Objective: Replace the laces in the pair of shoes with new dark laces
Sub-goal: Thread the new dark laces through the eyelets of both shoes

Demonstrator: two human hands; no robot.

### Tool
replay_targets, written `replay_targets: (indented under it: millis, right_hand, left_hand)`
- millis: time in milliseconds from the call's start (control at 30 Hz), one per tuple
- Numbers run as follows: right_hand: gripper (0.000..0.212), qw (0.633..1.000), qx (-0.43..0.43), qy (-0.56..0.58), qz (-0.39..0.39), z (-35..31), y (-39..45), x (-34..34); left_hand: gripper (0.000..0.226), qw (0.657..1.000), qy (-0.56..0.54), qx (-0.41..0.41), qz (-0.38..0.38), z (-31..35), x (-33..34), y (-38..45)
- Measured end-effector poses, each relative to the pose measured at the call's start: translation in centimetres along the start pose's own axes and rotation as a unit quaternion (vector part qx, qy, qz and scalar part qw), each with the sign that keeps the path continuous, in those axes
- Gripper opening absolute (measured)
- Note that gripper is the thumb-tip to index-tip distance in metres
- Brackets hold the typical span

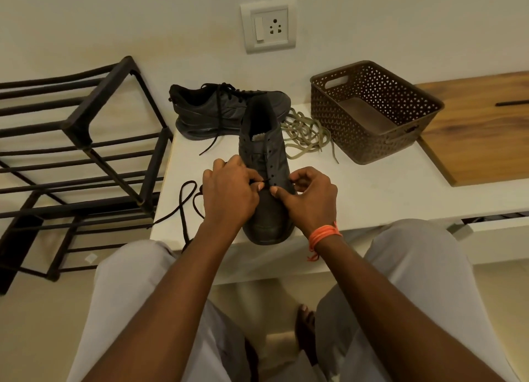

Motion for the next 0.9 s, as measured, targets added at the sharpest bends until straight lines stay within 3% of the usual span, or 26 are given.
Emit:
replay_targets:
  millis: [133,267,367,433,567,900]
  right_hand:
    - [0.033,1.000,0.009,0.022,-0.007,0.3,-0.1,0.0]
    - [0.034,0.999,0.020,0.041,-0.012,0.4,0.0,-0.1]
    - [0.037,0.998,0.032,0.058,-0.018,0.5,0.2,-0.2]
    - [0.038,0.996,0.043,0.072,-0.021,0.8,0.4,-0.2]
    - [0.035,0.989,0.065,0.124,-0.047,1.7,1.1,-0.5]
    - [0.025,0.962,0.103,0.227,-0.106,3.5,1.4,-1.4]
  left_hand:
    - [0.023,0.986,0.156,0.043,0.027,1.9,-0.6,0.0]
    - [0.029,0.972,0.225,0.069,-0.016,3.2,-1.2,1.4]
    - [0.034,0.958,0.237,0.153,-0.044,3.7,-1.3,3.1]
    - [0.028,0.965,0.163,0.186,-0.083,2.2,-1.1,3.7]
    - [0.013,0.987,-0.104,0.082,-0.087,-0.7,-0.1,2.6]
    - [0.015,0.943,-0.324,-0.064,-0.047,-0.1,2.5,-0.1]
Point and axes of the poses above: each hand's wrist, its own y-axis towards the middle knuckle, its own x-axis out of the palm, z = x × y, the point moved 1 cm from there along y, towards the middle knuckle, and after that the axes turned 8 degrees about z, right-handed, at the moved point
